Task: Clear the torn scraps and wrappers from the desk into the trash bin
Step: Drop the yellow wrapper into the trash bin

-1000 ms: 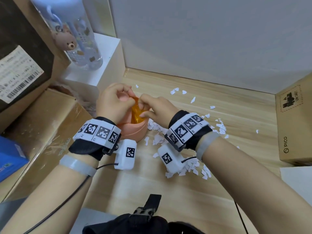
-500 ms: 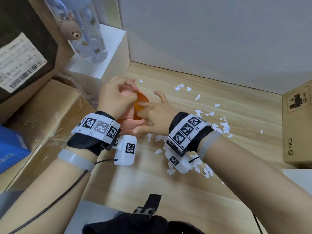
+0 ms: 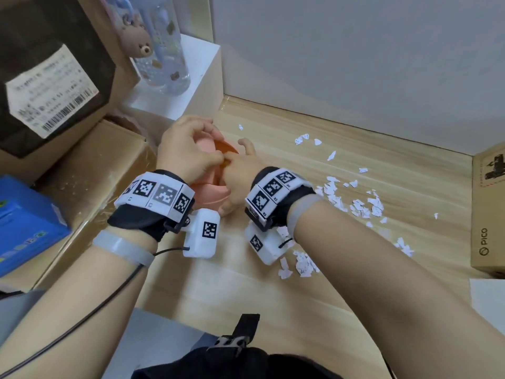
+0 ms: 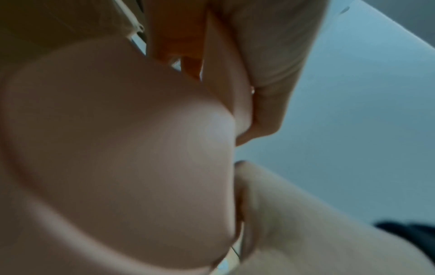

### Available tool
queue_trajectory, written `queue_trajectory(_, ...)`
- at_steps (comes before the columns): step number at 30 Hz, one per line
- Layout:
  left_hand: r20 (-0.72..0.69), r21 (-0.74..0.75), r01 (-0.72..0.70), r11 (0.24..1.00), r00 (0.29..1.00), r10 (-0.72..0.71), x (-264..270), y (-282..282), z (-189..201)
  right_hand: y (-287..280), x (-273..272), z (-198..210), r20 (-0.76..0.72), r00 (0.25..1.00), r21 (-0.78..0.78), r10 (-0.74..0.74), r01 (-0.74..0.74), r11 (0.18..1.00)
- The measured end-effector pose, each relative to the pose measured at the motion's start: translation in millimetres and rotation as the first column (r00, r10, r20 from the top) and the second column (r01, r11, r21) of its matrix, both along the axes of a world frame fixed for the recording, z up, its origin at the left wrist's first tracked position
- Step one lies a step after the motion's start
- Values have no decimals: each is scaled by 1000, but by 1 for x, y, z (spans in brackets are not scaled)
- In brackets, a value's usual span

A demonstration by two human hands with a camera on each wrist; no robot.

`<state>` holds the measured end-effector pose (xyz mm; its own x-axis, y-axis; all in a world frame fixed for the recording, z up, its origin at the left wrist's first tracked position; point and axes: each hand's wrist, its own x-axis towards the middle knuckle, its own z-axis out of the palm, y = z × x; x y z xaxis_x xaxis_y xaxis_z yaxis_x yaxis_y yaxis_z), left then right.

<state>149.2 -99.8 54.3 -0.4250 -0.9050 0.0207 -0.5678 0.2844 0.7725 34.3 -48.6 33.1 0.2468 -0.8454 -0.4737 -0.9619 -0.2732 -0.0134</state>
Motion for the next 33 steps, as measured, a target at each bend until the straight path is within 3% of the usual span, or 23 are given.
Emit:
queue_trajectory(2, 2, -45, -39, 998, 999, 39, 5, 1, 3, 11, -7, -13, 251, 966, -171, -61, 106, 980)
queue_trajectory(4, 2, -104, -76, 992, 997, 77, 13, 1, 3, 29, -17, -17, 554, 827, -340, -93, 326, 882)
queue_trajectory(6, 26, -134, -72, 988, 997, 76, 21, 0, 4, 45, -30, -23, 713, 671, -334, -204, 581, 742)
queue_trajectory(7, 48, -139, -54, 989, 997, 62, 24, -2, 4, 53, -36, -31, 758, 582, -254, -294, 679, 689)
queue_trajectory(10, 157, -174, 4, 985, 987, 24, 27, -2, 7, 81, -60, -70, 725, 381, 18, -574, 823, 568)
queue_trajectory(13, 215, -333, -9, 943, 973, 85, 19, 12, 18, 111, -80, -93, 638, 252, 115, -727, 903, 414)
queue_trajectory(16, 5, -430, 47, 902, 999, -50, -10, 37, 26, 140, -99, -96, 631, 156, 102, -760, 955, 280)
queue_trajectory(19, -233, -225, 188, 956, 942, -241, -51, 65, 7, 169, -123, -93, 653, 99, 43, -751, 985, 167)
queue_trajectory(22, -235, 166, 199, 966, 959, -157, -74, 80, -49, 200, -154, -95, 627, 30, 1, -779, 999, 39)
queue_trajectory(24, -102, 351, 100, 931, 992, -68, -77, 86, -89, 228, -177, -100, 608, -82, 48, -790, 997, -67)
queue_trajectory(26, 107, 395, 23, 918, 992, -71, -78, 89, -120, 257, -201, -103, 604, -218, 127, -766, 976, -178)
queue_trajectory(28, 297, 378, -14, 926, 949, -107, -86, 96, -136, 276, -220, -107, 534, -300, 203, -791, 953, -224)
queue_trajectory(30, 399, 342, 13, 940, 903, -158, -103, 104, -140, 278, -225, -115, 360, -223, 216, -906, 965, -151)
queue_trajectory(33, 348, 414, 183, 892, 873, -341, -139, 118, -143, 251, -204, -124, 315, 71, 202, -946, 969, 140)
